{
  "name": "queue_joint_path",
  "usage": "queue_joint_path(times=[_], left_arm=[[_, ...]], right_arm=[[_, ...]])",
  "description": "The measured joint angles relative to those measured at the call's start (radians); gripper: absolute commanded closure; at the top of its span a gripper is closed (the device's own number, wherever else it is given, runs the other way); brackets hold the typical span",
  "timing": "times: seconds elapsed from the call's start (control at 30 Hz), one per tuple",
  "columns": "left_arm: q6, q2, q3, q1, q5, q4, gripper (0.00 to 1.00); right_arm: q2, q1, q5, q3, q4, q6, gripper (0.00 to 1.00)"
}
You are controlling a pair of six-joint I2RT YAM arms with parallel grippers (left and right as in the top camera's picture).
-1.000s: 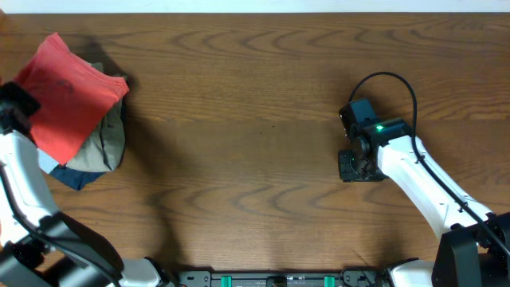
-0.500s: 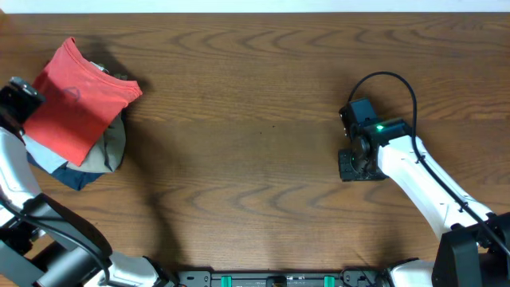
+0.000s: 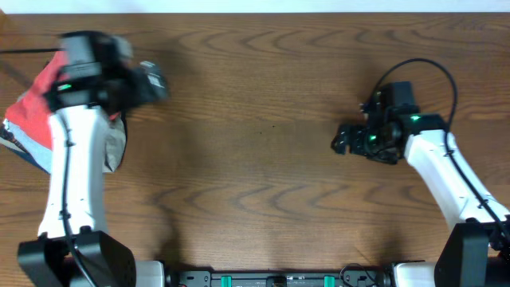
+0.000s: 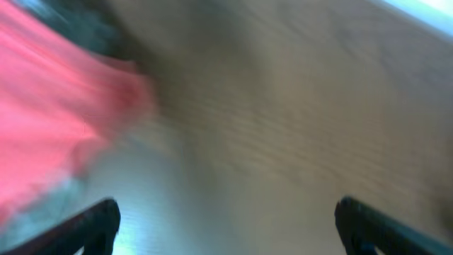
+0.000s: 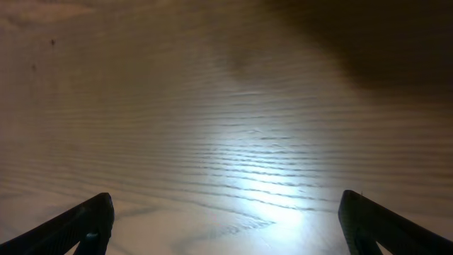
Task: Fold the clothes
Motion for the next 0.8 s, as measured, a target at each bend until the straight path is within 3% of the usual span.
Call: queue_joint_path(times=[0.2, 0.4, 0.57, 0.8], left_arm=[[0.001, 0.007, 0.000, -0.209, -0.056, -0.301, 0.02], [0.004, 0.006, -0.001, -0.241, -0.086, -0.531, 0.02], [0.004, -0.105, -0.063, -0.239, -0.098, -0.480, 0.02], [0.008, -0.604, -0.251, -0.239, -0.108, -0.290, 0.02]], right_arm=[[0.000, -0.156, -0.010, 0.034, -0.146, -0.048, 0.01], [0.000, -0.251, -0.008, 0.037, -0.292, -0.095, 0.01], [-0.062, -0.259, 0.015, 0.037, -0.334, -0.123, 0.01], [-0.378, -0.258, 0.035, -0.001, -0.270, -0.137, 0.01]])
